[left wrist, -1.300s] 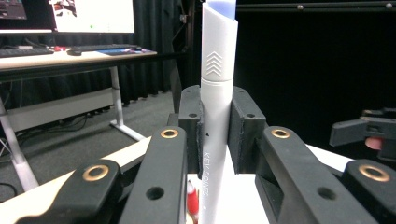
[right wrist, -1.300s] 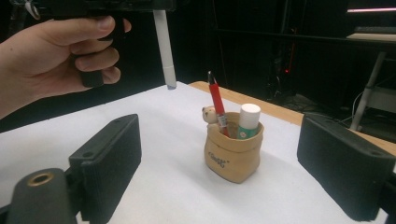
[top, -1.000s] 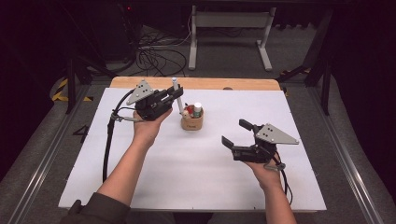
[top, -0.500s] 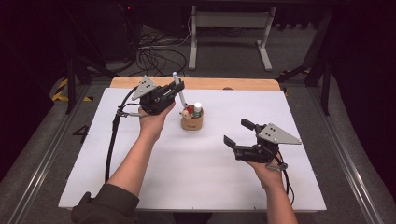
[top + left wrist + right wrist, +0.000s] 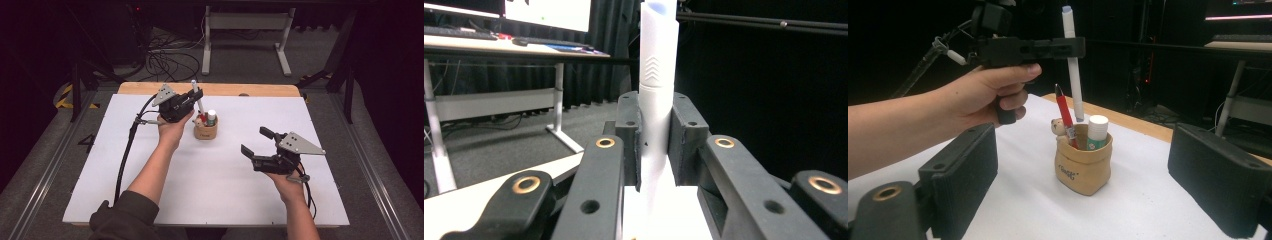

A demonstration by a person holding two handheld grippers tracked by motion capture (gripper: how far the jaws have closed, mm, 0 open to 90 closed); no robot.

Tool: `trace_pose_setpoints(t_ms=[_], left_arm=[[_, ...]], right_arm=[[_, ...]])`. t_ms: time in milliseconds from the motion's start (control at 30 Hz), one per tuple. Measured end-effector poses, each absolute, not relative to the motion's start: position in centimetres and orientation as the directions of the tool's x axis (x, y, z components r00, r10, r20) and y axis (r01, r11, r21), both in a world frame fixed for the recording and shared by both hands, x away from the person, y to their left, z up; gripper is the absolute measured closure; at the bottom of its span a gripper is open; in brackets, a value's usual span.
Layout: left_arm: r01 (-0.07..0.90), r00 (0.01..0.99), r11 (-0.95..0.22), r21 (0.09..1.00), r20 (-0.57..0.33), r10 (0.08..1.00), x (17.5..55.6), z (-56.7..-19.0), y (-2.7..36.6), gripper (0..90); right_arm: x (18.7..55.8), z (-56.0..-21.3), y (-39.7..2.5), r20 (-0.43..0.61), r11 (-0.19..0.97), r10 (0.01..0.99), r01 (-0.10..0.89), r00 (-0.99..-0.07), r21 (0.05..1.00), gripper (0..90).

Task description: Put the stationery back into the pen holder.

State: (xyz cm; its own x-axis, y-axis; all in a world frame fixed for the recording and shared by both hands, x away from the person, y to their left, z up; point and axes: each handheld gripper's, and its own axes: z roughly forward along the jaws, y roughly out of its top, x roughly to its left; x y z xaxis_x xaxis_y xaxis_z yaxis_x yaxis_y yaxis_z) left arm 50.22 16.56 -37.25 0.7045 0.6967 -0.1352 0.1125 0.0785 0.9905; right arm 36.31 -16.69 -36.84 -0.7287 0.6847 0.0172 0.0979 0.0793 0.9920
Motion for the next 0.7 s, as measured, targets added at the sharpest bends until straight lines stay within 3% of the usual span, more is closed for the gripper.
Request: trace_pose_setpoints(t_ms=[700], left_arm=[[0.193, 0.694, 0.04, 0.98, -0.165, 0.701, 51.1, -39.0, 16.4, 77.6]], right_arm=[[36.3, -36.9, -16.5, 0.016, 0.087, 0.68, 0.103, -0.733, 0.991, 13.3]])
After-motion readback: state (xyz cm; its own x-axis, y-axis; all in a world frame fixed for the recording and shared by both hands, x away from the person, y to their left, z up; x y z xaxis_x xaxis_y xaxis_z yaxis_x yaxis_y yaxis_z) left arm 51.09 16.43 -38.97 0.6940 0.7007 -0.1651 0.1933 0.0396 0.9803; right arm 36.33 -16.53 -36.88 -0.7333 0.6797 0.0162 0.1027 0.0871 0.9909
